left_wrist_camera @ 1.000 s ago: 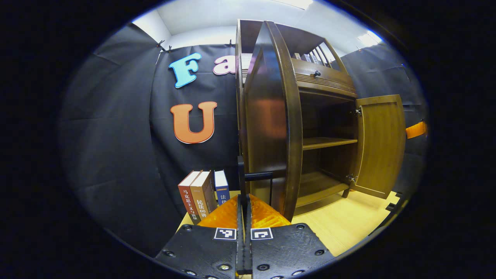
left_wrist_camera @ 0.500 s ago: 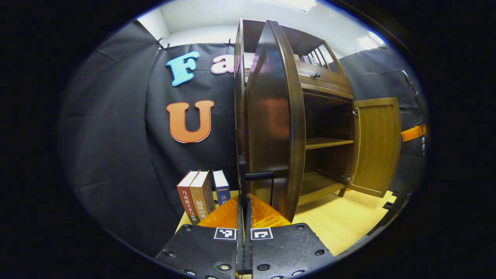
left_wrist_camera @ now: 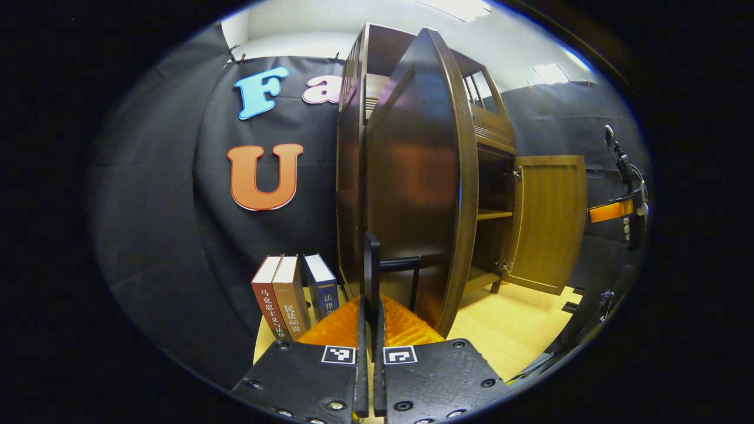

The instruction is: Open the right door of the double-door shoe cabinet with the right hand, and open the left door with the left hand.

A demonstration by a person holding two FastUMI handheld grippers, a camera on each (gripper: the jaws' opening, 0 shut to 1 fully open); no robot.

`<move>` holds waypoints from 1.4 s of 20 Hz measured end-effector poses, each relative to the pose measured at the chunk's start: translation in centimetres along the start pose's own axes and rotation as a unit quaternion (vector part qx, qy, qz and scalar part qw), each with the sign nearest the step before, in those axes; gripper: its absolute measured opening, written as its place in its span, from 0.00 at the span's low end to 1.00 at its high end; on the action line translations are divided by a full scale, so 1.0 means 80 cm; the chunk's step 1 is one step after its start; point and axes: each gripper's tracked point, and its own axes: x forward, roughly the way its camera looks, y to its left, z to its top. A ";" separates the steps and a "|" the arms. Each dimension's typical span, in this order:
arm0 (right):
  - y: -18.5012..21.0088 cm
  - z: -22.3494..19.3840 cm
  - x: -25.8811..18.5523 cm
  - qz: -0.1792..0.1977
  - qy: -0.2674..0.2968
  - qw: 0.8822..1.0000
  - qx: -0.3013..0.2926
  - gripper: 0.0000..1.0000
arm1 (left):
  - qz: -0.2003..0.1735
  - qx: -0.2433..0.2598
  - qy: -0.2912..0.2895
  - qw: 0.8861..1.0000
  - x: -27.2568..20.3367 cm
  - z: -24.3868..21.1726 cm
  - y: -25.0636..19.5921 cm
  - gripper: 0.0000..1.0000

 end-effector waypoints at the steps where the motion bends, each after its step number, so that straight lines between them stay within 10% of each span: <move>1: -0.004 -0.002 -0.001 -0.001 0.003 1.000 0.000 1.00 | -0.002 0.001 0.011 1.000 0.000 -0.006 0.001 0.05; 5: -0.020 -0.006 -0.010 -0.001 0.002 1.000 0.006 1.00 | 0.022 -0.019 0.043 0.999 -0.016 -0.035 0.008 0.07; 10: -0.053 -0.008 -0.030 0.024 -0.004 1.000 0.014 1.00 | 0.141 -0.051 0.073 0.986 -0.075 -0.078 0.014 1.00; 17: -0.131 -0.003 -0.076 0.014 -0.016 1.000 -0.004 1.00 | 0.278 -0.030 0.056 0.958 -0.149 -0.038 -0.109 0.95; 28: -0.174 0.014 -0.135 0.019 -0.075 0.997 0.016 1.00 | 0.238 0.003 -0.038 0.970 -0.114 0.130 -0.350 0.95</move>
